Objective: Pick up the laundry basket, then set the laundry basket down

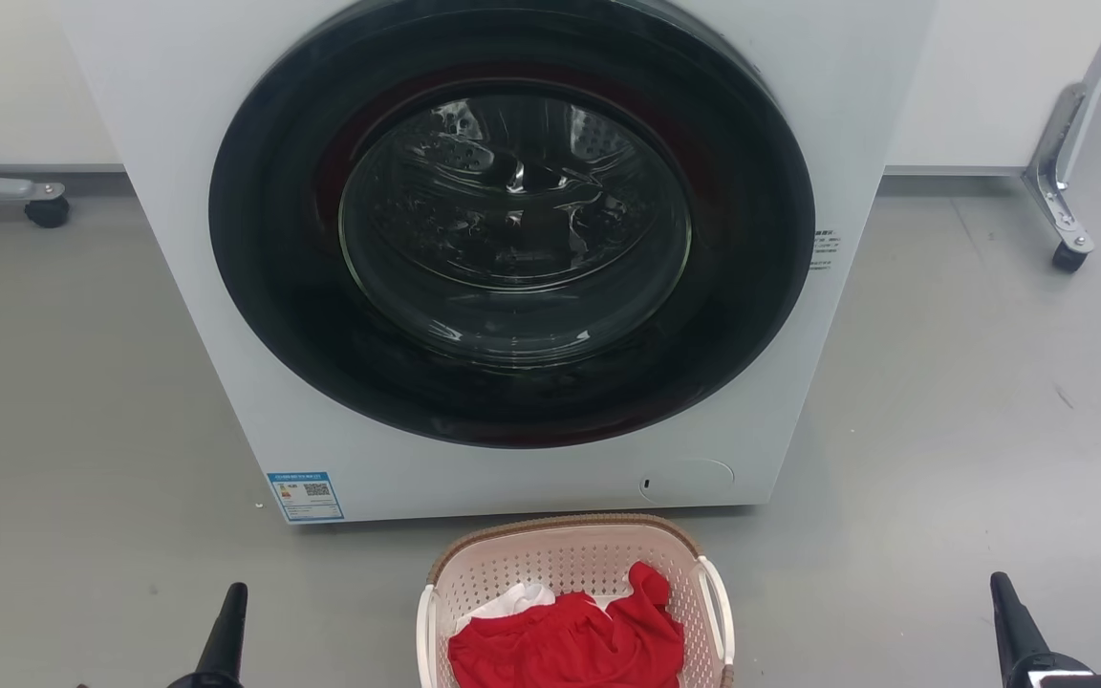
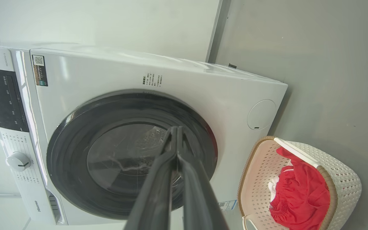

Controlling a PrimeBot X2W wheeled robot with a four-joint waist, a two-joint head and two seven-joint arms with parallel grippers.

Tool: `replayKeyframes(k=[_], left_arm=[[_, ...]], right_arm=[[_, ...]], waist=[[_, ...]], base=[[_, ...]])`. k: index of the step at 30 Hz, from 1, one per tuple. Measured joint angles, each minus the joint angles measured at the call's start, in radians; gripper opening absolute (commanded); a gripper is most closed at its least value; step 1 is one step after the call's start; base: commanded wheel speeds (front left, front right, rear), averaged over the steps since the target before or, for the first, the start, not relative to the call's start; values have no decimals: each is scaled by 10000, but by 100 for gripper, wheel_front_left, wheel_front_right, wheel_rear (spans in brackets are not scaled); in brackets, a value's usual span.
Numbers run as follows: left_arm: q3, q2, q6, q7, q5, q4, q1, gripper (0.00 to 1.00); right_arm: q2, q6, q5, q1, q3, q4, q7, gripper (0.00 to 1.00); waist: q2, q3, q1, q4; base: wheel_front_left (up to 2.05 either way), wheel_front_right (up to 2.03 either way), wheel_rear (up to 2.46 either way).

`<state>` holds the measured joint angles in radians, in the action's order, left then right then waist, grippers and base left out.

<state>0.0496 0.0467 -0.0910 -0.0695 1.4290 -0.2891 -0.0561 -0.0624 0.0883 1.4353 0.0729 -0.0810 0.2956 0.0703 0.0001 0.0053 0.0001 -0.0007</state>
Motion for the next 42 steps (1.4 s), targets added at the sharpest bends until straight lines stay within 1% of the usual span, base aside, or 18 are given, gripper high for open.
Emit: replayKeyframes(k=[12,14,42], left_arm=[[395,-33,-270,-412,1519,-59,-228,0],[422,-35,-334,-433,1668,-65,-236,0],[422,-40,-334,-433,1716,-71,-236,0]], right_arm=[[171,272,1530,128,-495,29,414,0],[186,297,1595,173,-523,31,431,0],[192,324,1603,188,-525,31,430,0]], waist=[[0,-36,0,6],[0,-37,0,6],[0,-37,0,7]], base=[[0,0,0],[0,0,0],[0,0,0]])
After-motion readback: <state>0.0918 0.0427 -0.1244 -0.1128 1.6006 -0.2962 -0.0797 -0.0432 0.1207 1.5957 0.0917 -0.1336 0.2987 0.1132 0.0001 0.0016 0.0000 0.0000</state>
